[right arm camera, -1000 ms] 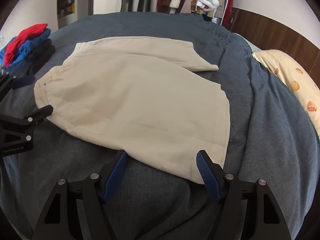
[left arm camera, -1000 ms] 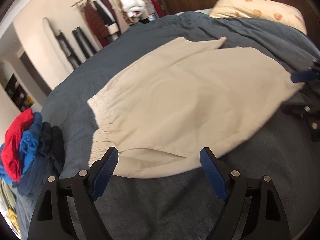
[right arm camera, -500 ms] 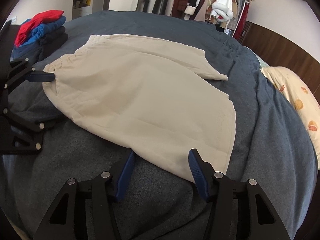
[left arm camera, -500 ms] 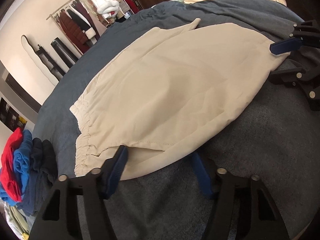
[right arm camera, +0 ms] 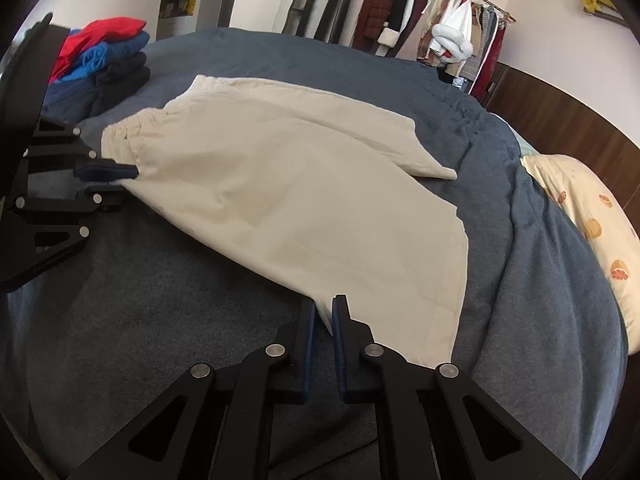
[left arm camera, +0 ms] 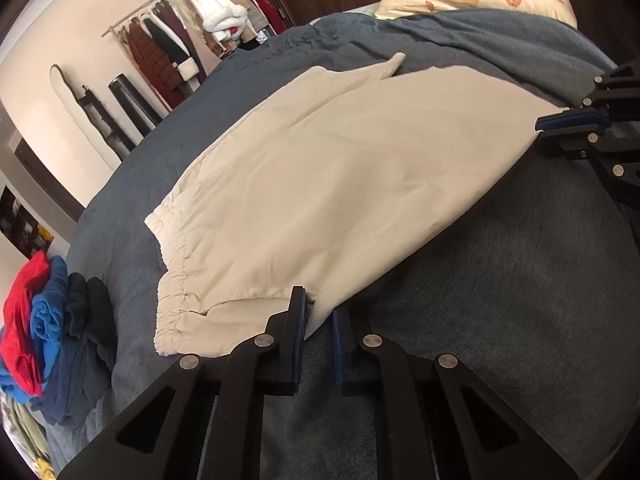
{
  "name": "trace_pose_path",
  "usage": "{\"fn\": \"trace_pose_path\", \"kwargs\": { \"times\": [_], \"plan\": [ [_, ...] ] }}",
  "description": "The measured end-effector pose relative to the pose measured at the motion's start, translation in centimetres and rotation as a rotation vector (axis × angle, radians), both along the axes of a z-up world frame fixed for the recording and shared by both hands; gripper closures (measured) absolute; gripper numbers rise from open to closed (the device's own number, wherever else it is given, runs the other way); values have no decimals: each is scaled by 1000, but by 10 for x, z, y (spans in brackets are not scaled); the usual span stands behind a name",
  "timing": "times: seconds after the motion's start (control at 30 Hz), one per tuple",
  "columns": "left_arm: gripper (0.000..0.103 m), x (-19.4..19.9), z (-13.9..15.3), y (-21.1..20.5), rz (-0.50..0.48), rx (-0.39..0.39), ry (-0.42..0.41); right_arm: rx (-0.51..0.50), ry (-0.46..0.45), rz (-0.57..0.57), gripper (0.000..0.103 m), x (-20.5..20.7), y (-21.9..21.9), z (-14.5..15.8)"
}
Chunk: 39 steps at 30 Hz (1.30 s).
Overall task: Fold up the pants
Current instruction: 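Lower both grippers to the shorts' leg hems and close on them, then lift the leg hems with both grippers and fold them toward the waistband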
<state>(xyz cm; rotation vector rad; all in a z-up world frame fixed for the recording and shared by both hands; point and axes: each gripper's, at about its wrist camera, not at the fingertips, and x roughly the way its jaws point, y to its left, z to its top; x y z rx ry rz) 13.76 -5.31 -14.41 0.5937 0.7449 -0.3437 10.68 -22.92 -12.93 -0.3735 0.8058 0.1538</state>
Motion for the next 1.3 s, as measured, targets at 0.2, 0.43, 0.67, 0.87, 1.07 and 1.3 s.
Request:
{"fn": "trace_pose_path", "kwargs": {
  "times": [0.2, 0.43, 0.67, 0.87, 1.07, 1.3],
  "plan": [
    [92, -1, 13, 1, 50, -48, -13, 34, -46, -13, 98, -1, -3, 16],
    [97, 0, 33, 1, 75, -68, -62, 43, -114, -4, 98, 0, -3, 42],
    [98, 22, 59, 2, 88, -133, -86, 105, -152, -31, 98, 29, -12, 71],
    [99, 43, 81, 4, 93, -168, -99, 137, -163, -40, 98, 61, -19, 90],
    [99, 69, 100, 4, 107, -181, -114, 133, -192, -33, 98, 93, -19, 113],
    [99, 116, 115, 5, 128, -223, -83, 139, -211, -42, 98, 140, -21, 140]
  ]
}}
